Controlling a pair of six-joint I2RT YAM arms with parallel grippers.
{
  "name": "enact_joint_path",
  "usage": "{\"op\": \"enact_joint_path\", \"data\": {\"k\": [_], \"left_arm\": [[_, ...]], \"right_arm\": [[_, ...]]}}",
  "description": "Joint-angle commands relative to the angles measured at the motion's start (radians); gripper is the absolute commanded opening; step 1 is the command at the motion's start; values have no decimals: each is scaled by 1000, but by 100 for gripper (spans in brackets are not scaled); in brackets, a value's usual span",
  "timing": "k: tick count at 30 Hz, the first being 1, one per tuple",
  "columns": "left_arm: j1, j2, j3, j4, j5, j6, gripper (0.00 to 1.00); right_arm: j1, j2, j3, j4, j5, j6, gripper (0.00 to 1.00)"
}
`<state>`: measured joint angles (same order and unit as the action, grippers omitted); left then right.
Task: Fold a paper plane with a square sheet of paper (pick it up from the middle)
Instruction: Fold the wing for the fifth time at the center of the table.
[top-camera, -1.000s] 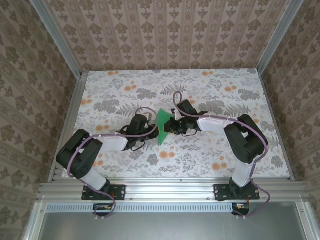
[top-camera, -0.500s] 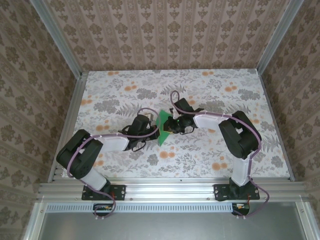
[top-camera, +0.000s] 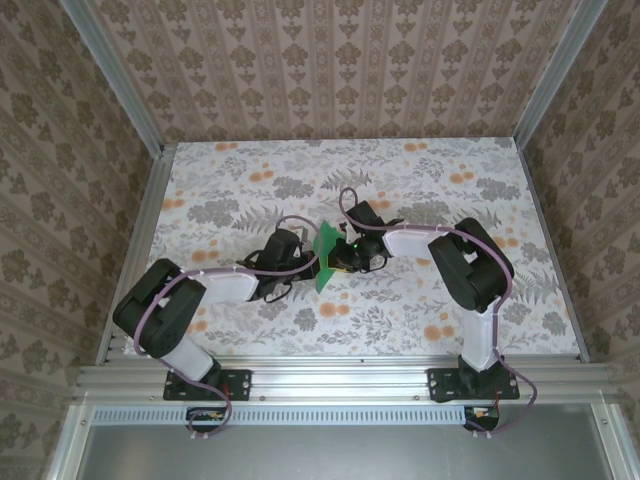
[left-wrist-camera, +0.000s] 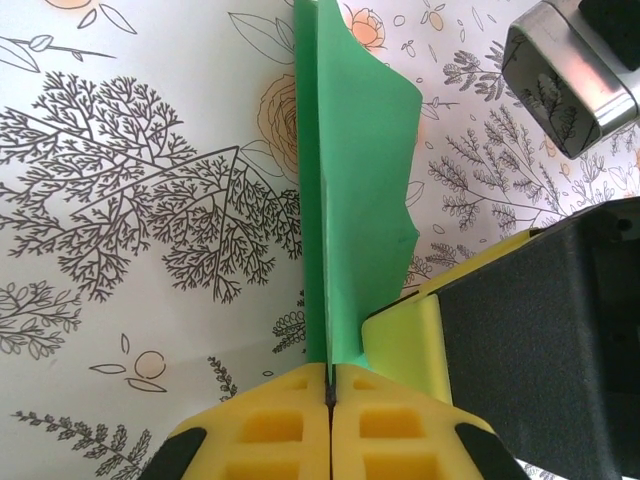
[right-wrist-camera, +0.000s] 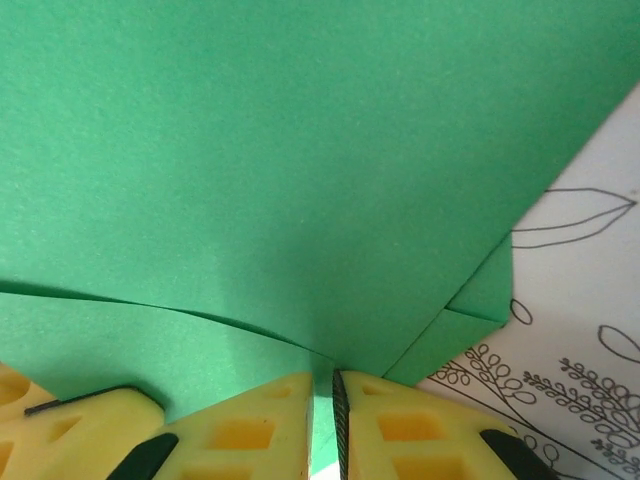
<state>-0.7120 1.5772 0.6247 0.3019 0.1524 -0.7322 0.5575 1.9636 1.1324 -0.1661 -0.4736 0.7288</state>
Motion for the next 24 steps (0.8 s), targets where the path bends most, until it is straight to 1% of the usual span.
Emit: {"op": "enact_joint_path", "data": {"k": [1, 5, 7, 12, 18, 24], "left_arm": [[-4, -3, 15, -7, 18, 43, 11], [-4, 4, -4, 27, 49, 69, 17], [-3, 8, -7, 30, 54, 88, 18], [-9, 27, -7, 32, 75, 127, 19], [-23, 40, -13, 8, 55, 199, 20], [-24, 32, -50, 59, 65, 262, 19]], "right_arm": [[0, 20, -7, -46, 40, 10, 17], [-4, 28, 0, -65, 42, 28, 17], [-4, 33, 7, -84, 46, 33, 17], [-5, 45, 25, -128, 52, 44, 17], [-10, 61, 35, -145, 41, 86, 16], [-13, 63, 30, -133, 26, 137, 16]]}}
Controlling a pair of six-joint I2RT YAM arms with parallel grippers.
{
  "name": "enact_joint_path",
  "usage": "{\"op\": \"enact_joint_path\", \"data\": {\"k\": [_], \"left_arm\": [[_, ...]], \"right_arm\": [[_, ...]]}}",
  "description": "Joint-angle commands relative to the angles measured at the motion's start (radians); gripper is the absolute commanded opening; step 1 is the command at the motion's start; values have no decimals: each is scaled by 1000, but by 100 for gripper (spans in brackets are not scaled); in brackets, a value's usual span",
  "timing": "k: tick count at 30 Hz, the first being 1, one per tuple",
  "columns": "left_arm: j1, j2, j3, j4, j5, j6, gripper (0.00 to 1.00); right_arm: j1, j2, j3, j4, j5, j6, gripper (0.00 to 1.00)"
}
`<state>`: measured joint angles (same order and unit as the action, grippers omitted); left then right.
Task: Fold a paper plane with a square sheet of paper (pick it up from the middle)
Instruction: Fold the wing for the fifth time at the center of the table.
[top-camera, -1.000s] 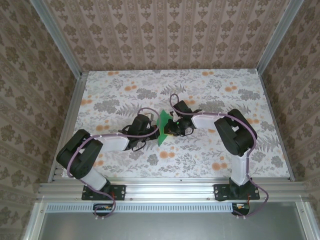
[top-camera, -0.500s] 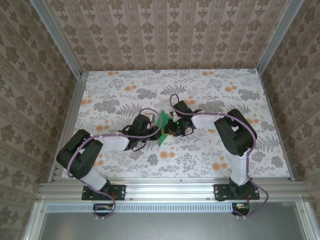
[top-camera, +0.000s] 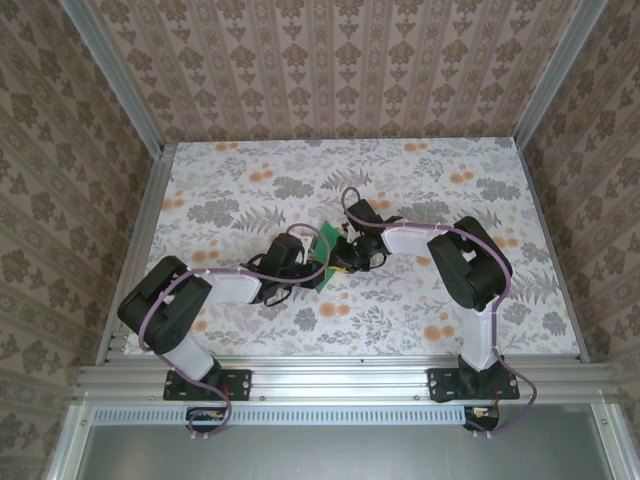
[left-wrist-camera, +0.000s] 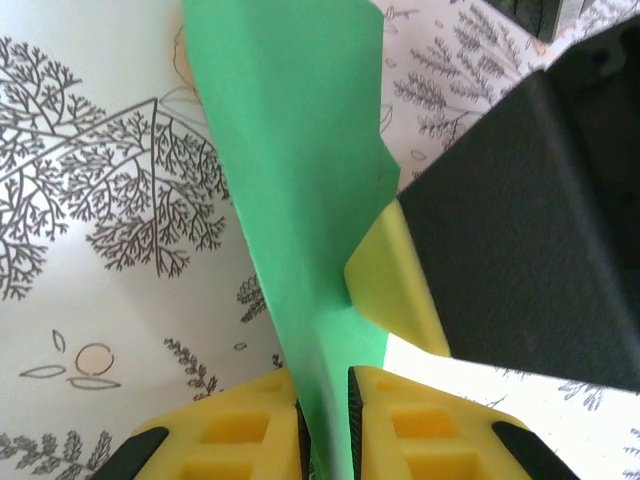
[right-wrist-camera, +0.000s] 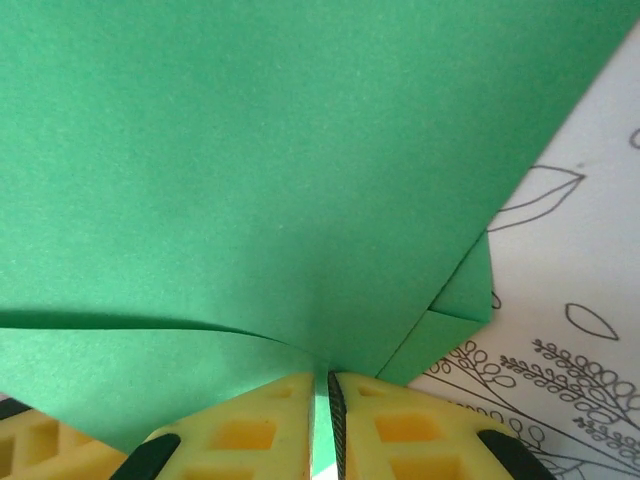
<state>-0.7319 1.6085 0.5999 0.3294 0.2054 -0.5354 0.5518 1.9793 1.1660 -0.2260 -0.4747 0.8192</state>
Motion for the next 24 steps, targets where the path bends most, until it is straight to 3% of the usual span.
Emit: {"op": "enact_joint_path", "data": {"k": [1, 9, 14, 19, 24], "left_arm": [[-4, 1, -33, 38, 13, 75, 19], [-28, -10, -73, 74, 23, 159, 11], [-49, -13, -59, 23, -32, 225, 4], [-53, -17, -32, -42, -42, 282, 0], [-54, -26, -10, -84, -25, 319, 0]], "right_arm": [[-9, 49, -3, -72, 23, 53, 16], [-10, 58, -5, -70, 10, 78, 16], [-13, 51, -10, -60, -5, 101, 17], [-37, -22, -53, 51, -69, 142, 23], [-47, -89, -31, 31, -42, 96, 24]]}}
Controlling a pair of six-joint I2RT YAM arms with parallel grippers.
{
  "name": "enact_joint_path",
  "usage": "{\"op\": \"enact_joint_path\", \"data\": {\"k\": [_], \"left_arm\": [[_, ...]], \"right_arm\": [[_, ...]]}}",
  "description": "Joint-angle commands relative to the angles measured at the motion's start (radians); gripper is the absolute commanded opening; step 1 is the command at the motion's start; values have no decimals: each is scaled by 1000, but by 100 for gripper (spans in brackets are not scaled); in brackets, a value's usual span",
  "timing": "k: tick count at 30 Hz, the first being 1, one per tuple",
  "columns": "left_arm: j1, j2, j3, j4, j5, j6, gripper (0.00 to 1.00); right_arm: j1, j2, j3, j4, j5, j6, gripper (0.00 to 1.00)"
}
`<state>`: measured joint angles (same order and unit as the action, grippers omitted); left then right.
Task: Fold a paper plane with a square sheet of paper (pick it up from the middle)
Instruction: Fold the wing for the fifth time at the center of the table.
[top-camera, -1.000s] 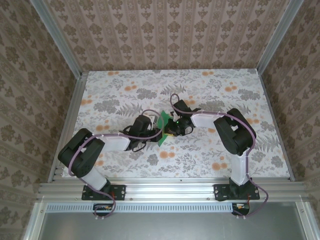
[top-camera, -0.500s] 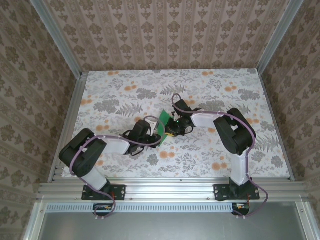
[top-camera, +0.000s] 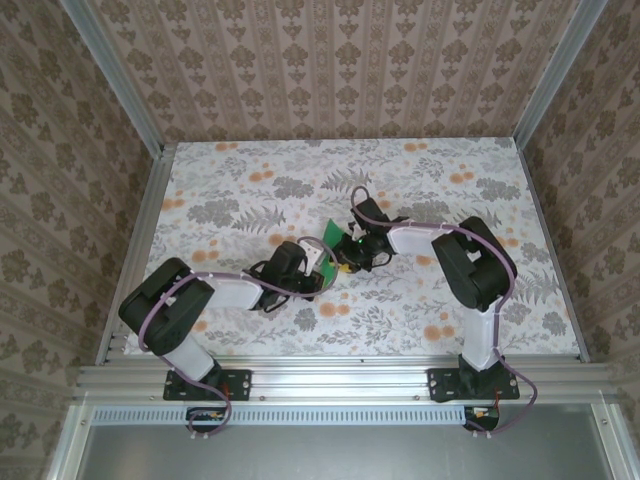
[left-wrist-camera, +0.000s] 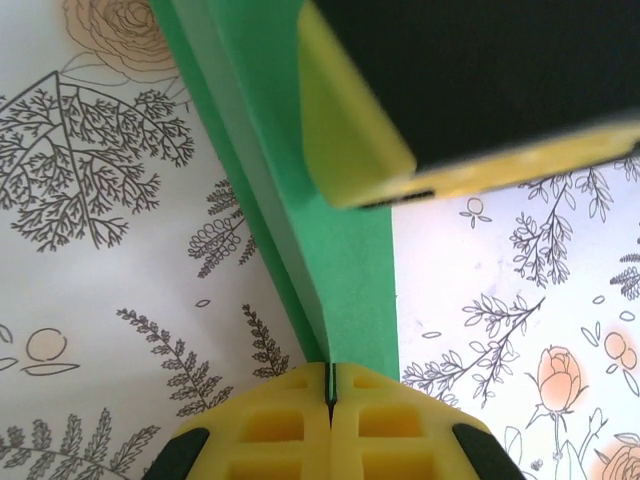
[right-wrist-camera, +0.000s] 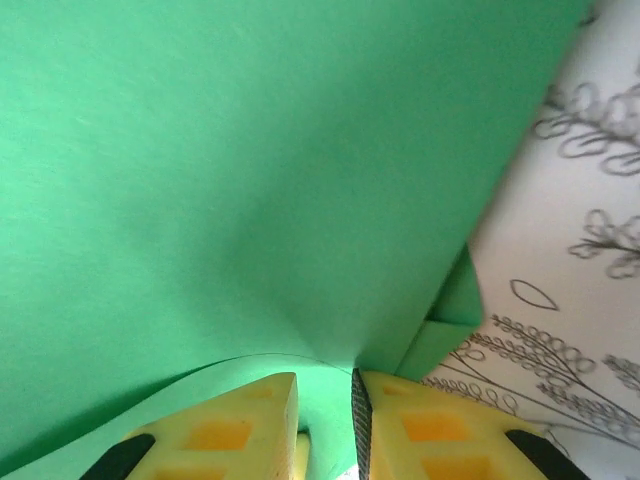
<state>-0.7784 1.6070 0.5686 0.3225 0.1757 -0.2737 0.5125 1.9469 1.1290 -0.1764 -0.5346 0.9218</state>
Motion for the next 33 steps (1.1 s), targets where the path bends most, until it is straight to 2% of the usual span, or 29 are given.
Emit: {"op": "enact_joint_path", "data": {"k": [1, 9, 14, 16, 27, 33], "left_arm": [[-7, -27, 25, -87, 8, 63, 0], [14, -41, 37, -102, 73, 80, 0], [34, -39, 34, -68, 113, 61, 0], [42, -34, 28, -41, 130, 42, 3], [51, 36, -17, 153, 189, -121, 16], [50, 14, -55, 177, 115, -156, 17]], "right_arm": [[-8, -56, 18, -39, 28, -25, 23], [-8, -8, 50, -77, 44, -106, 12], [-8, 16, 45, -63, 31, -126, 11], [-9, 28, 42, -59, 46, -121, 11], [-8, 45, -56, 73, 126, 72, 12], [-7, 36, -88, 65, 177, 148, 12]]}}
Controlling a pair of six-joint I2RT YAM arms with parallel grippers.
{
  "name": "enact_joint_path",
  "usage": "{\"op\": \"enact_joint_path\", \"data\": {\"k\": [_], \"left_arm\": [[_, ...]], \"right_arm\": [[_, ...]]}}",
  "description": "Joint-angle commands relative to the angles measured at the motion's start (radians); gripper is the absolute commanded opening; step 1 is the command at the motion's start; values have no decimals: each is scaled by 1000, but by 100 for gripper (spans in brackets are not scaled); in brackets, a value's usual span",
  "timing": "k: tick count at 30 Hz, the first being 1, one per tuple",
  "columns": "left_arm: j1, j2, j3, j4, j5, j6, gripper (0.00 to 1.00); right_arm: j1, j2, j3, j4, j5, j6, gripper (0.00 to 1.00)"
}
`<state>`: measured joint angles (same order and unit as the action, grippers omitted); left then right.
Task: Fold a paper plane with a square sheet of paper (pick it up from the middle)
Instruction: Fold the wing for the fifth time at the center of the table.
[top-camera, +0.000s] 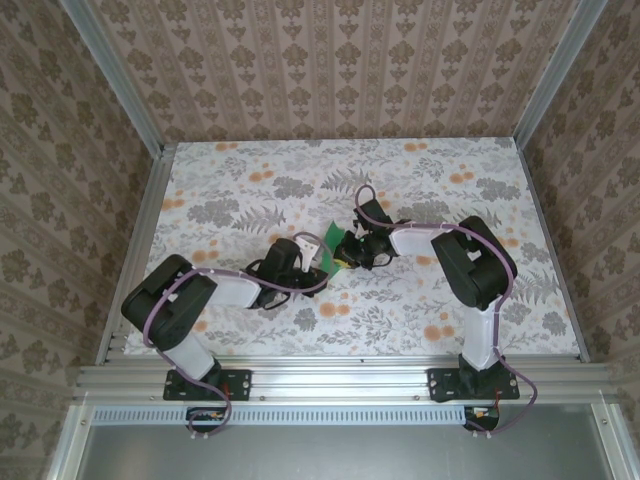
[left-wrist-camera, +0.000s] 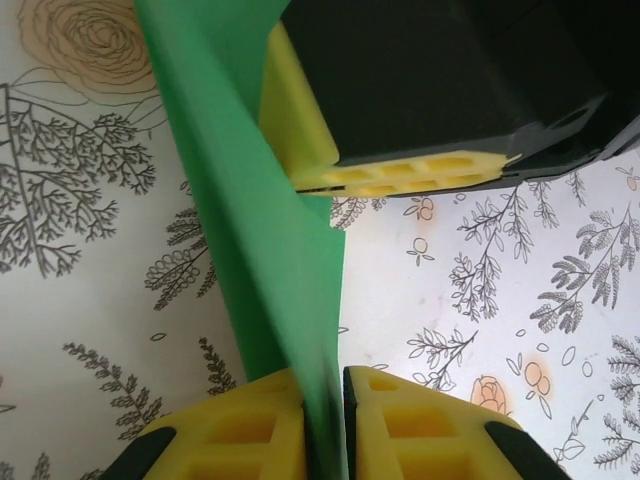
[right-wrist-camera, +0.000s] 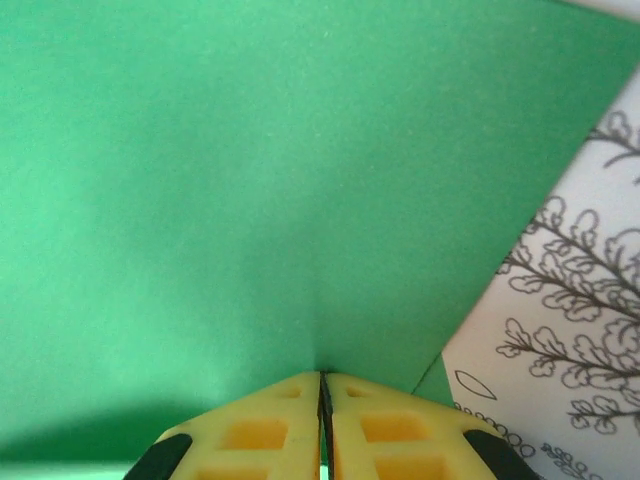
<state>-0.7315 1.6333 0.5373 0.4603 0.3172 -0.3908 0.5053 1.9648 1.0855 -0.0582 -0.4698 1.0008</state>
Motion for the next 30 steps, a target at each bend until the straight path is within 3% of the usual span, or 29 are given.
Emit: {"op": "enact_joint_path", "data": {"k": [1, 8, 21, 30], "left_arm": [[4, -22, -34, 39, -40, -41, 18], [1, -49, -56, 30, -93, -34, 18], [9, -75, -70, 55, -92, -83, 30], [12, -59, -67, 49, -125, -88, 19]], "right_arm": [[-1, 15, -47, -55, 119, 77, 12], [-1, 17, -41, -77, 111, 78, 12], [-1, 23, -42, -86, 105, 61, 12], [0, 24, -45, -88, 108, 57, 11]]}}
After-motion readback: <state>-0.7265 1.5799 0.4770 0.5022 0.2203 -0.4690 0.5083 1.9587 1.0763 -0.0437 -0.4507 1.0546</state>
